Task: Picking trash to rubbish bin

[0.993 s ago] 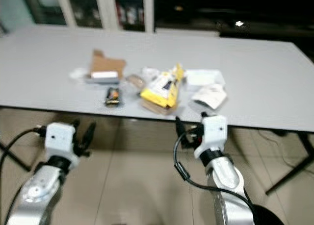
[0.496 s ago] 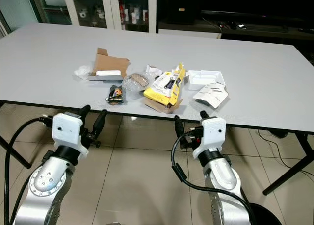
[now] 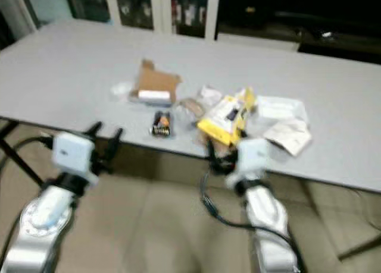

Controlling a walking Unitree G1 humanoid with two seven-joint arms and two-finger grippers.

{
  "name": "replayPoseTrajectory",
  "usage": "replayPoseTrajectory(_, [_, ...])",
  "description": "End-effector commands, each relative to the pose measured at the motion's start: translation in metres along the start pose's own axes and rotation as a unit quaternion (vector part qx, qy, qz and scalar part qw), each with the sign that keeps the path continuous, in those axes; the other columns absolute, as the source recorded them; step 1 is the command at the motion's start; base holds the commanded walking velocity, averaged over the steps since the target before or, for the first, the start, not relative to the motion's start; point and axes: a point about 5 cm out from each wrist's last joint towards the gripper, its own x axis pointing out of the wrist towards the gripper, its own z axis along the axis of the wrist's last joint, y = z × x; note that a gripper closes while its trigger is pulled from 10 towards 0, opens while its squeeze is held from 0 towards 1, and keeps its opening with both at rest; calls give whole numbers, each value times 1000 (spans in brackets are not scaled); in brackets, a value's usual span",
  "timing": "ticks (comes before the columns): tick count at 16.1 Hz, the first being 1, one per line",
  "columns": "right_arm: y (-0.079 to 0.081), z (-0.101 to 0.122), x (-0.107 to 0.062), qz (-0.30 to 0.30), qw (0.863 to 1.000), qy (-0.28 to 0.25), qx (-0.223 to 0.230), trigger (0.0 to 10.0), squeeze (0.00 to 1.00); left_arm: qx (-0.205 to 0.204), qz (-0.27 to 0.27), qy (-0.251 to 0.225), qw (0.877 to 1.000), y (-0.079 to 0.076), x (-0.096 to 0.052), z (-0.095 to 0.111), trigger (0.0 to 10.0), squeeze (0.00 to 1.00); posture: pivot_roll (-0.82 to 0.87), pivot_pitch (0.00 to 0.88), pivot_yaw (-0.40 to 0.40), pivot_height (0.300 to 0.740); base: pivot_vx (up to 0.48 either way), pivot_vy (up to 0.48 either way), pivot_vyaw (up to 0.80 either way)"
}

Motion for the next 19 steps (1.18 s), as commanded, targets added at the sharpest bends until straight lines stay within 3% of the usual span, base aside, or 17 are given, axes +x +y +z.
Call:
replayPoseTrajectory(1, [-9, 3, -3, -17, 1000, -12, 9, 10000, 0, 1, -18, -15, 1000, -5, 4, 8, 10000, 0, 29, 0, 0, 740, 375, 0, 0])
replayPoseTrajectory(4, [-10, 13, 6, -20, 999, -37, 24, 10000, 0, 6, -31, -7, 999, -4, 6, 11, 10000, 0, 42, 3, 15, 740, 119, 0, 0])
replayPoseTrajectory(7, [-16, 27, 26, -4, 1000, -18, -16, 10000, 0, 23, -71, 13, 997, -9, 15, 7, 10000, 0, 29, 0, 12, 740, 0, 0, 0])
replayPoseTrajectory(8, [-22, 29, 33, -7, 1000, 1, -16, 10000, 282, 22, -76, 13, 997, -11, 17, 7, 10000, 0, 25, 0, 16, 740, 0, 0, 0])
replayPoseTrajectory(9, [-28, 29, 40, -6, 1000, 21, -17, 10000, 1000, 21, -80, 9, 997, -12, 20, 9, 10000, 0, 25, 0, 12, 740, 0, 0, 0])
replayPoseTrajectory(11, [-41, 24, 66, 6, 995, 98, -23, 10000, 1000, 21, -115, 11, 993, -14, 27, 15, 10000, 0, 21, 0, 2, 740, 0, 0, 0])
replayPoseTrajectory(13, [-38, 15, 90, 40, 984, 163, -60, 10000, 1000, 26, -143, 18, 989, -11, 31, 17, 10000, 0, 19, 10, -6, 740, 0, 0, 0])
replayPoseTrajectory(15, [-33, 13, 116, 35, 982, 176, -57, 10000, 1000, 32, -139, 15, 990, -2, 40, 23, 10000, 0, 26, 32, -25, 740, 0, 0, 0])
replayPoseTrajectory(18, [-12, 16, 140, 58, 983, 169, -51, 10000, 1000, 27, -89, 9, 996, 16, 46, 31, 10000, 0, 35, 65, -56, 740, 0, 0, 0])
replayPoseTrajectory(19, [-5, 12, 144, 58, 981, 175, -66, 10000, 773, 35, -83, 12, 996, 19, 43, 32, 10000, 0, 46, 78, -71, 740, 0, 0, 0])
